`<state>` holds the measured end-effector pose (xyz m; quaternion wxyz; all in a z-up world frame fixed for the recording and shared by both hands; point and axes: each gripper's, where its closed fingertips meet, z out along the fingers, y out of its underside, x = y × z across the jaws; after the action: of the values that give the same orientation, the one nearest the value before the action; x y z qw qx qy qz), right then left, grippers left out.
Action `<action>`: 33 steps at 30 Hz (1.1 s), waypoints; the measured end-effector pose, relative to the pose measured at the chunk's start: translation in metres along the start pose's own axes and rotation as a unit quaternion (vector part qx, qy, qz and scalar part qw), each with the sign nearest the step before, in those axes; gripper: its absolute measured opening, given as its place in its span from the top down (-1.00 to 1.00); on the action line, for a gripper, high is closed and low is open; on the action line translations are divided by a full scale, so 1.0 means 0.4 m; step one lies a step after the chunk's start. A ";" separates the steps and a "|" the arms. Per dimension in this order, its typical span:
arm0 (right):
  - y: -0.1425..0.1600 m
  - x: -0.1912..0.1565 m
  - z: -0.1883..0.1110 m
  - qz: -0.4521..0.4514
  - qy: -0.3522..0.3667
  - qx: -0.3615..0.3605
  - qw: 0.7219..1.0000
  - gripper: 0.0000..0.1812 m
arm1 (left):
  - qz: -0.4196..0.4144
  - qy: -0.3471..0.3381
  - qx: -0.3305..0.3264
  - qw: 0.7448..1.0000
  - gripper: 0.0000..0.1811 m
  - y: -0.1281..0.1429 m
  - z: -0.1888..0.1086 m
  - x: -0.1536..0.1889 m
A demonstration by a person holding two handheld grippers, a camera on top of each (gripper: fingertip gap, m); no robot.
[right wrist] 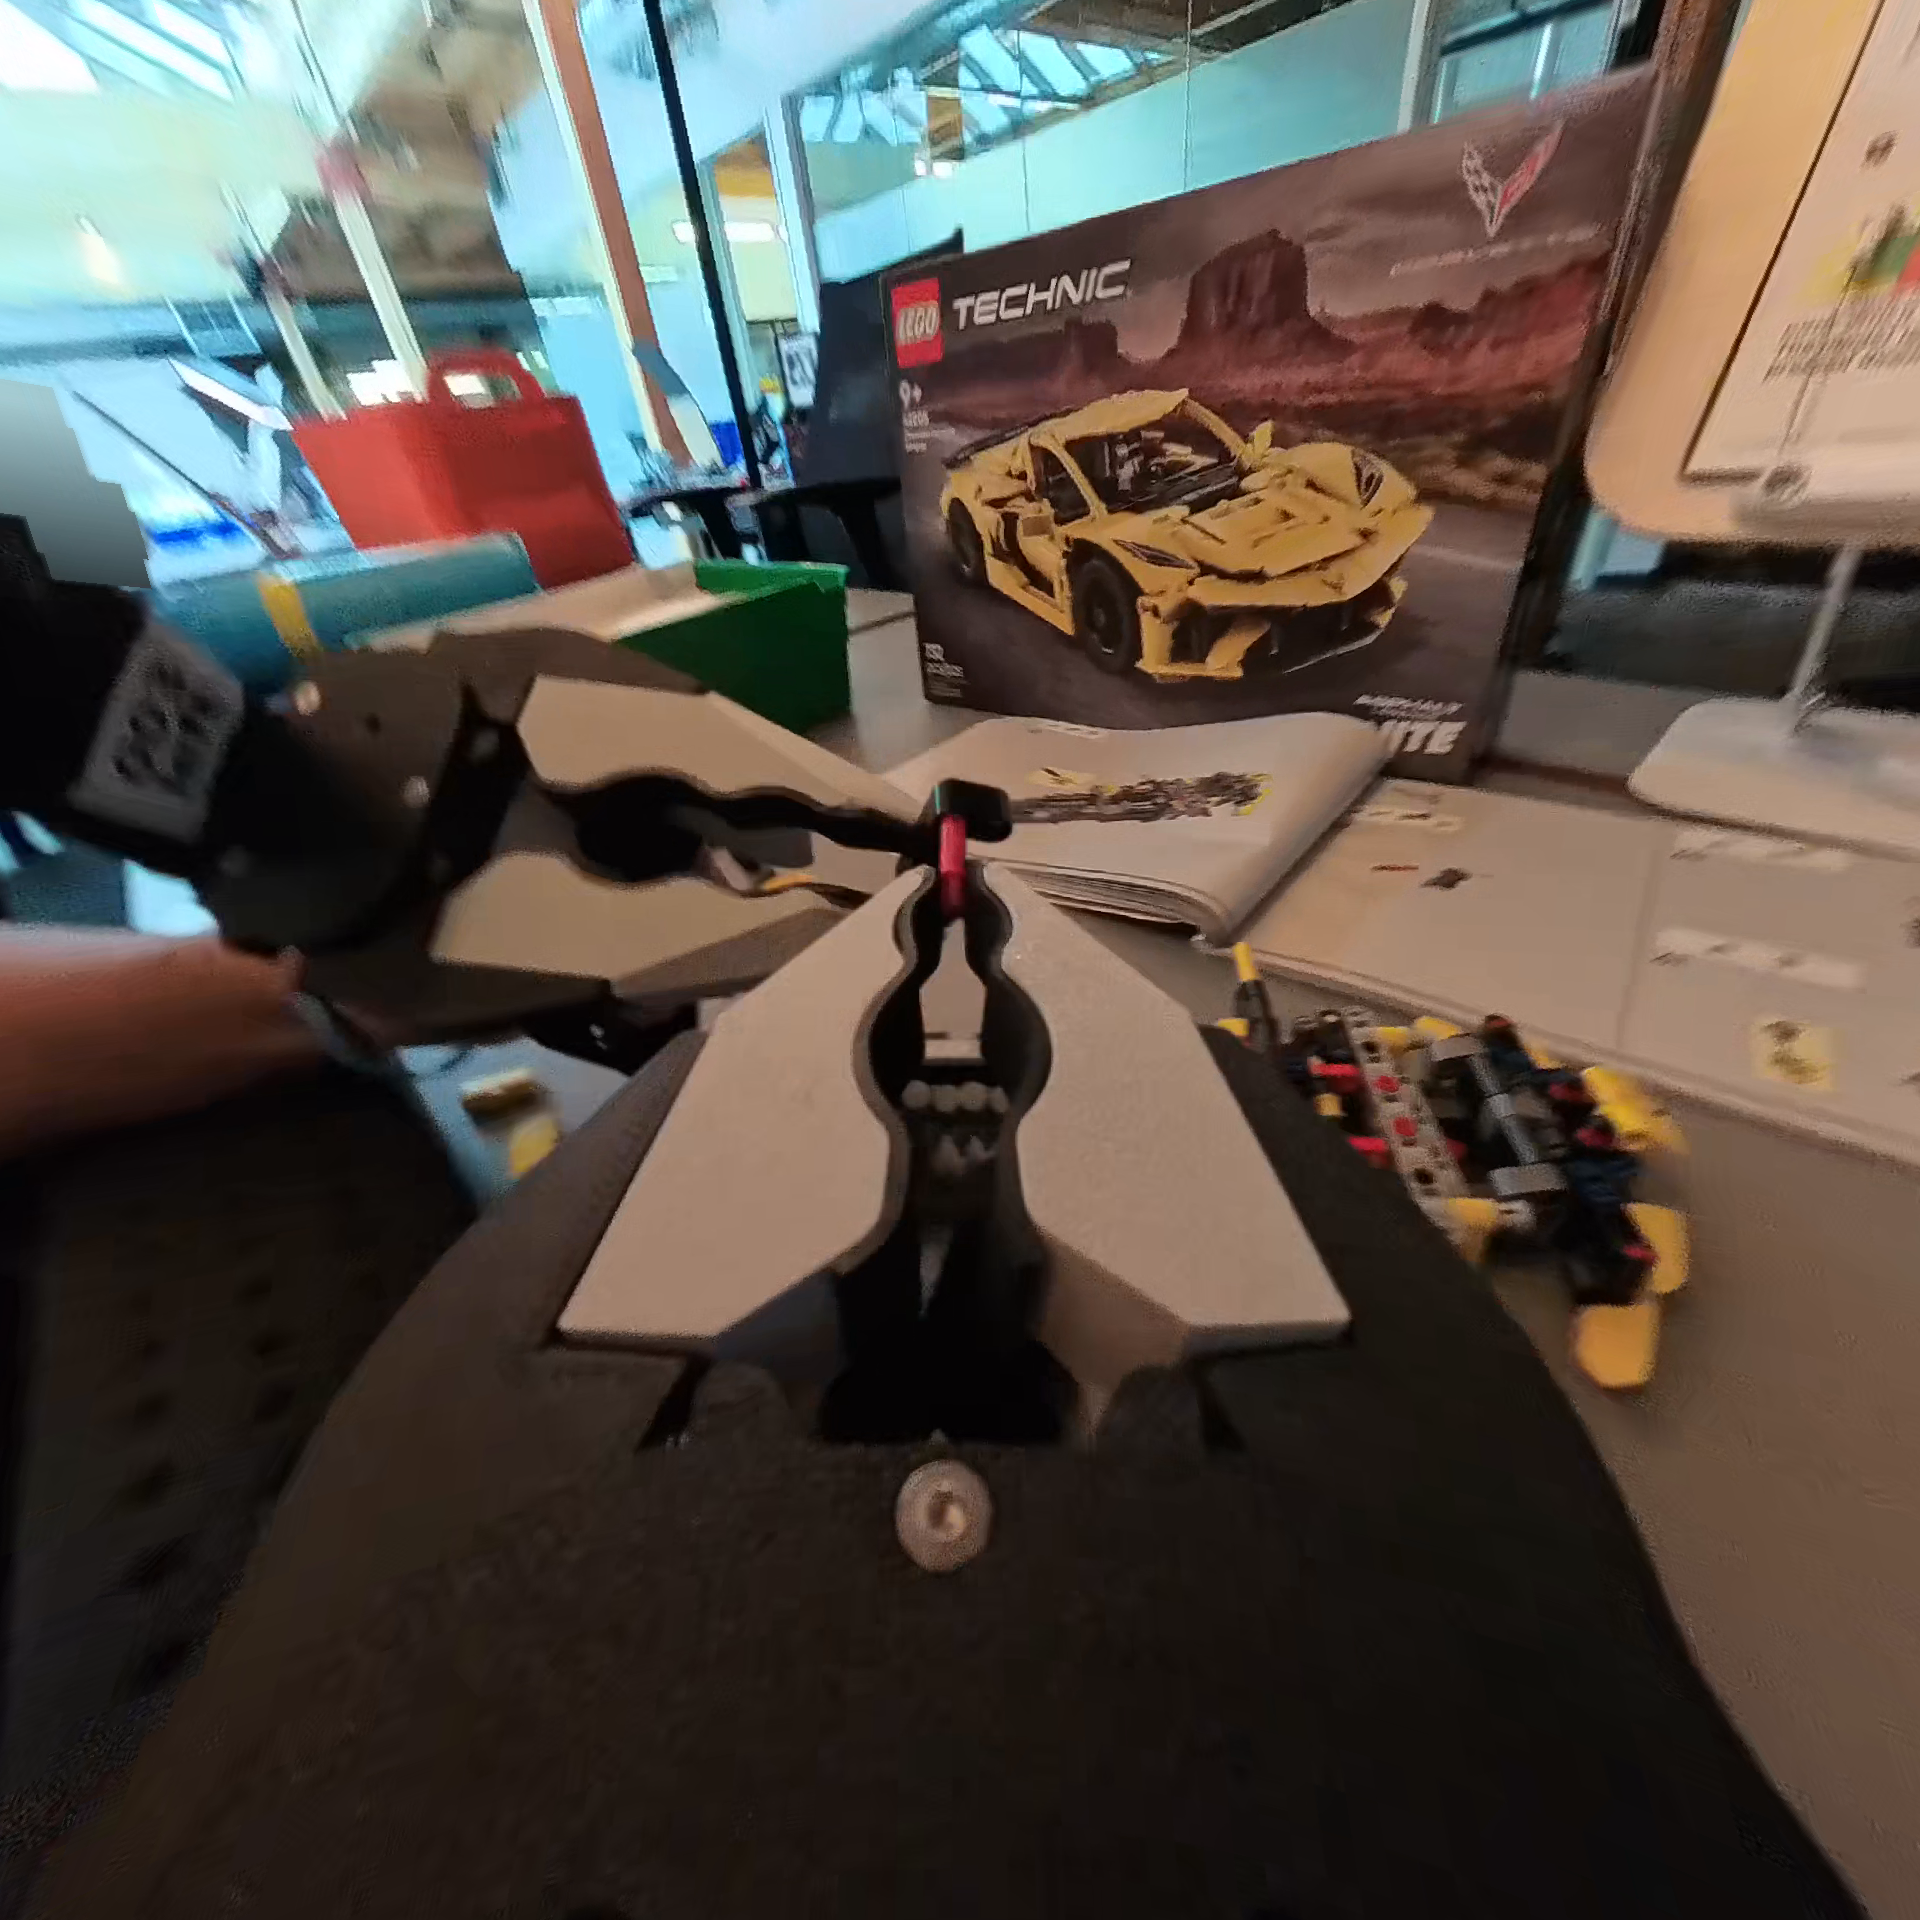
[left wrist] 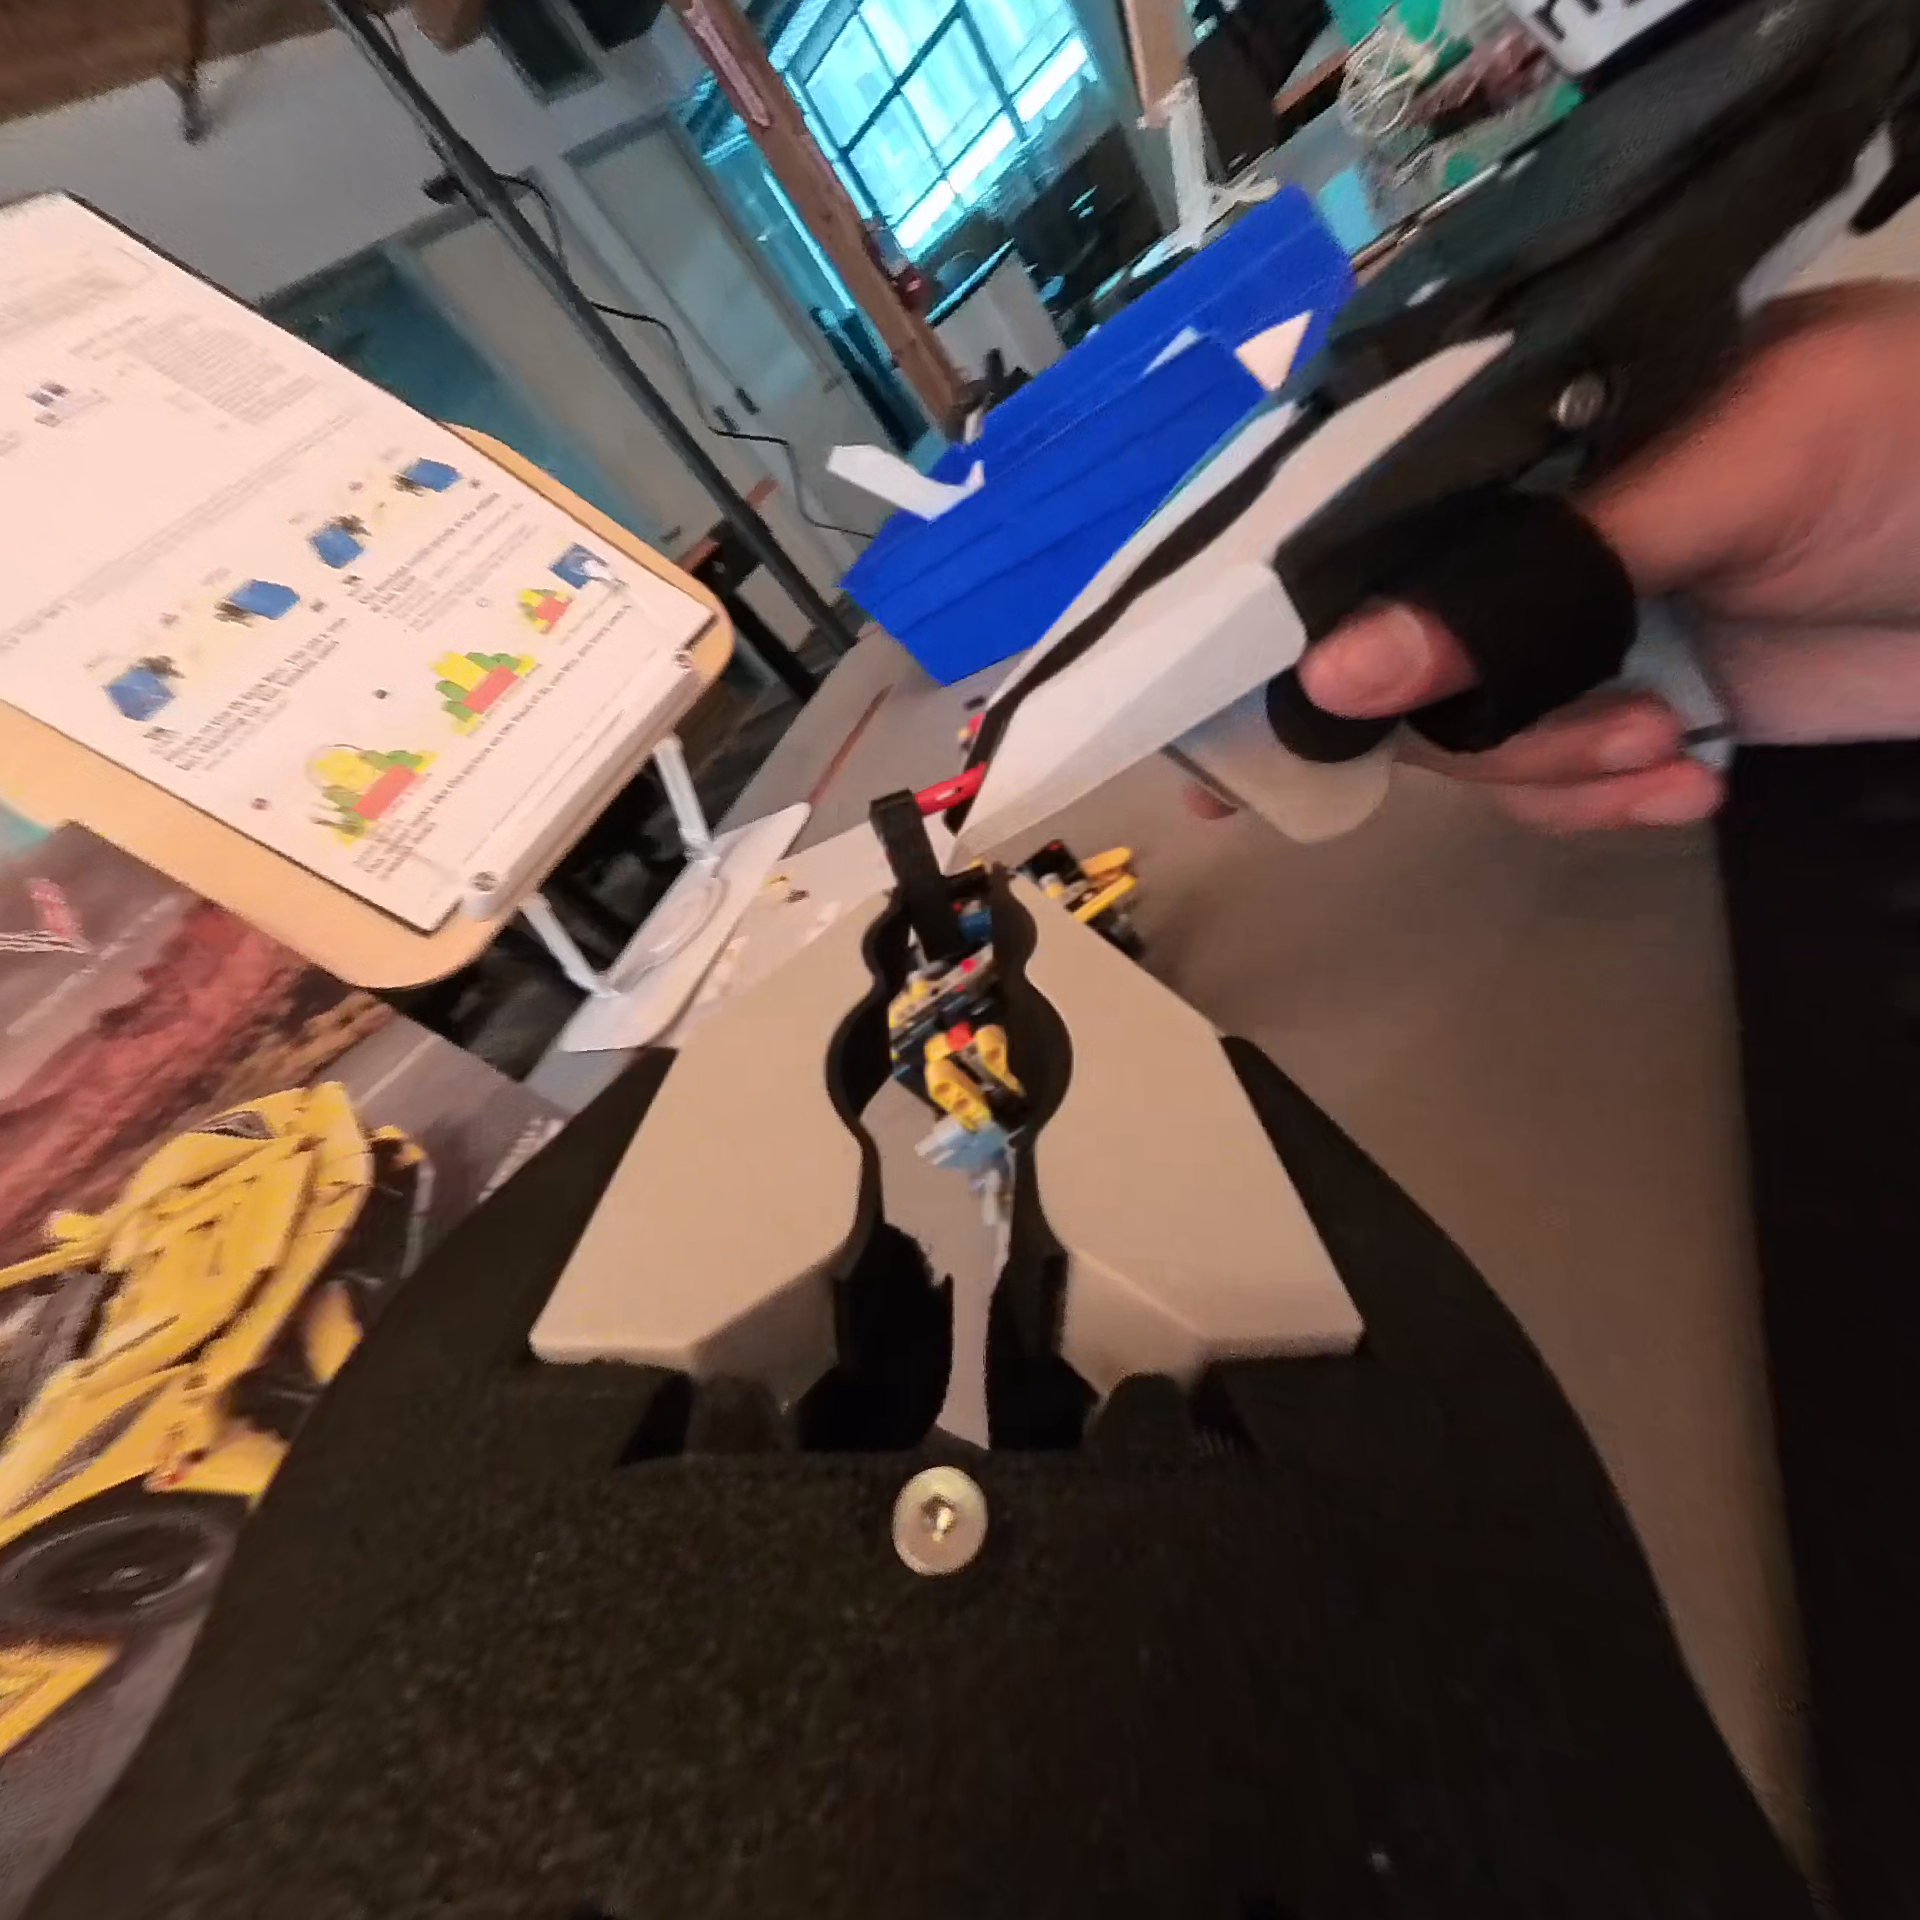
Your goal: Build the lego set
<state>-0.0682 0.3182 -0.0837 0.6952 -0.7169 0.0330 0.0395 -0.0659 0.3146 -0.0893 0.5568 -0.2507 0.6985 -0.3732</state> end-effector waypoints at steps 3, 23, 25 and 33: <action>0.013 0.010 -0.001 -0.093 0.039 -0.029 0.995 0.96 | -0.026 0.037 -0.001 0.999 0.82 0.005 0.003 0.020; 0.046 -0.023 -0.089 -0.101 -0.137 -0.057 0.984 0.48 | -0.122 0.174 0.042 0.976 0.82 -0.014 -0.021 0.070; 0.040 -0.054 -0.117 -0.064 -0.210 -0.051 0.974 0.42 | -0.136 0.229 0.064 0.962 0.82 -0.040 -0.042 0.106; 0.084 -0.129 -0.146 -0.078 -0.303 -0.083 0.946 0.66 | -0.129 0.339 0.052 0.931 0.82 -0.044 -0.076 0.204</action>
<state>-0.1224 0.2584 -0.1102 0.6118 -0.7265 -0.2381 0.2030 -0.1172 0.2490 -0.1203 0.2468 -0.1675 0.7868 -0.5404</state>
